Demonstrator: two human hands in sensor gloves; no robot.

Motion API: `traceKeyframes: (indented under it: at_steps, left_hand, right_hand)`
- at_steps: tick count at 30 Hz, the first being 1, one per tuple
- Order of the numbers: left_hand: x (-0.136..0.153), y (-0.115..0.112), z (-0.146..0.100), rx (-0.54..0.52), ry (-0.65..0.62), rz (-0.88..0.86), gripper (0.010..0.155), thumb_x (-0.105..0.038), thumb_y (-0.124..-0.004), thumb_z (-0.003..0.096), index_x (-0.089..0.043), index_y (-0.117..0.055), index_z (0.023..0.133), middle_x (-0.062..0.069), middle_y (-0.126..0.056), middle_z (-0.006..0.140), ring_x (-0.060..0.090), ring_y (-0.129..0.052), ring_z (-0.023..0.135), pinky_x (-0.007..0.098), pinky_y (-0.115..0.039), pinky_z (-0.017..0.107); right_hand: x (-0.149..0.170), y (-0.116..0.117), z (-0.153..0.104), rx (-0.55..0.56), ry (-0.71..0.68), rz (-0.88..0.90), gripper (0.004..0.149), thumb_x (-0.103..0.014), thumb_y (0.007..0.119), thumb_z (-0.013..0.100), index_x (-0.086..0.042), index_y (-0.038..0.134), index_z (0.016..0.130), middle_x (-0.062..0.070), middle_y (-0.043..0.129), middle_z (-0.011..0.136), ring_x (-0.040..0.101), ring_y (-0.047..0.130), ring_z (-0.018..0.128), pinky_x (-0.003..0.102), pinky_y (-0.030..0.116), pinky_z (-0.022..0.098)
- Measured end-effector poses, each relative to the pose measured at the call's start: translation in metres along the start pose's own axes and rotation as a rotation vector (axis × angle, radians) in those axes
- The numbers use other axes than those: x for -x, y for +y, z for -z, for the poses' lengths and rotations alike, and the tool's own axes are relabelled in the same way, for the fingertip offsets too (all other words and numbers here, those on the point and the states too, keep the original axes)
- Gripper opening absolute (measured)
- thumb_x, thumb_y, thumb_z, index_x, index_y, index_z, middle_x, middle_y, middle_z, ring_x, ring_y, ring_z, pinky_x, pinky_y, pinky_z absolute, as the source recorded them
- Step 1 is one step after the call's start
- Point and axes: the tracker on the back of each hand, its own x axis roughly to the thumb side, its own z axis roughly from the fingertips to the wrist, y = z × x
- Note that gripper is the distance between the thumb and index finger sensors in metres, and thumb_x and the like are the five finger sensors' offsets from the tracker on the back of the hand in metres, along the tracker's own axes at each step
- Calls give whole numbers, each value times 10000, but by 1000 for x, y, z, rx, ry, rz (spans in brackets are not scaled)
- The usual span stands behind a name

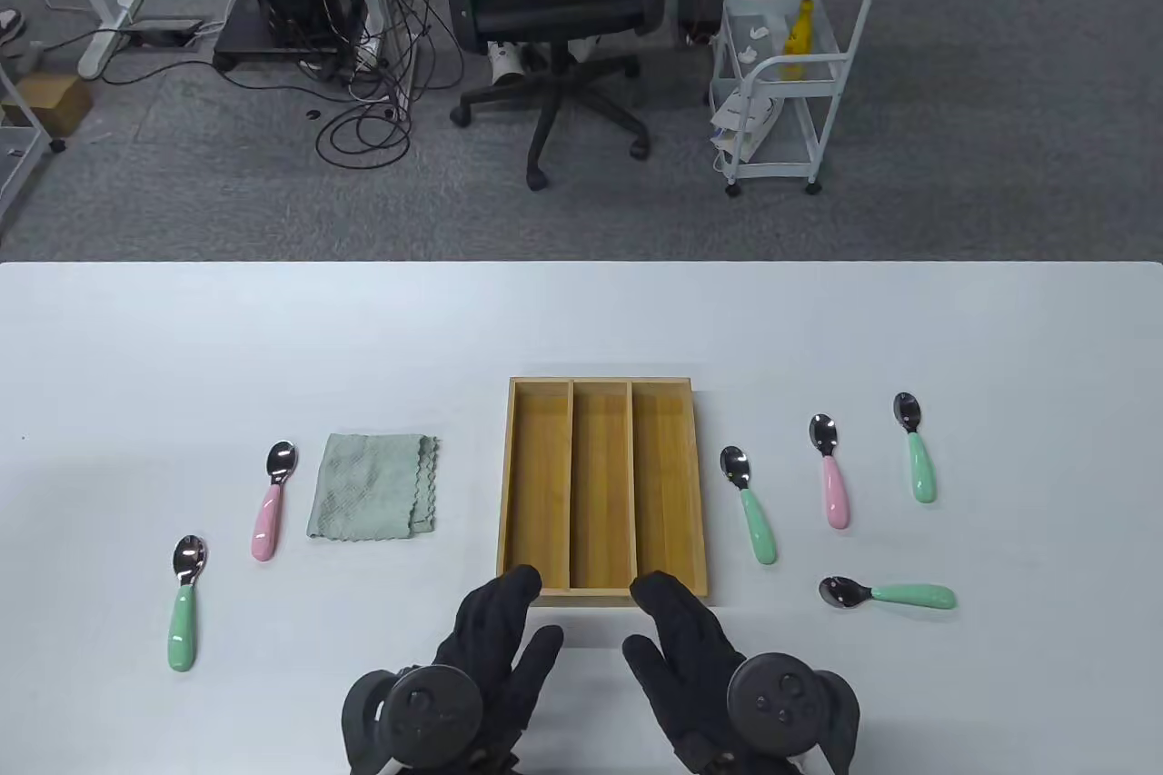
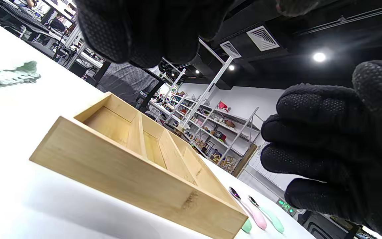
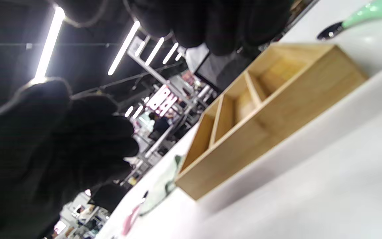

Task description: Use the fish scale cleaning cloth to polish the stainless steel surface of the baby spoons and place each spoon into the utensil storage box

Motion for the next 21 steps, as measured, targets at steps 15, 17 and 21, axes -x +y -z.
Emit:
traceKeyframes:
  at_steps: [15,17,21]
  left_hand:
    - [2,-1,0,9,16,28,676,-498,-555,590,-75,-543,1117,233,-738,1072,499,-788,962,577,-749,711]
    - [3,-1,1,9,19,29,676,-499,-556,589,-76,-545,1116,233,-738,1071,498,-787,963,576,-749,712]
    - [6,1,3,11,29,32,681,-497,-556,591,-68,-536,1120,239,-729,1076,505,-776,968,582,-740,716]
  right_hand:
    - [1,0,0,8,0,4,638,-537,539,602,-188,475,1132,123,506,1201,378,611,1083,552,591,760]
    - [0,0,0,5,0,1,634,-538,538,602,-192,481,1130,124,505,1201,378,610,1084,552,591,760]
    - [0,0,-1,2,-2,2,638,-537,539,602,-189,472,1132,123,507,1200,378,610,1083,553,589,760]
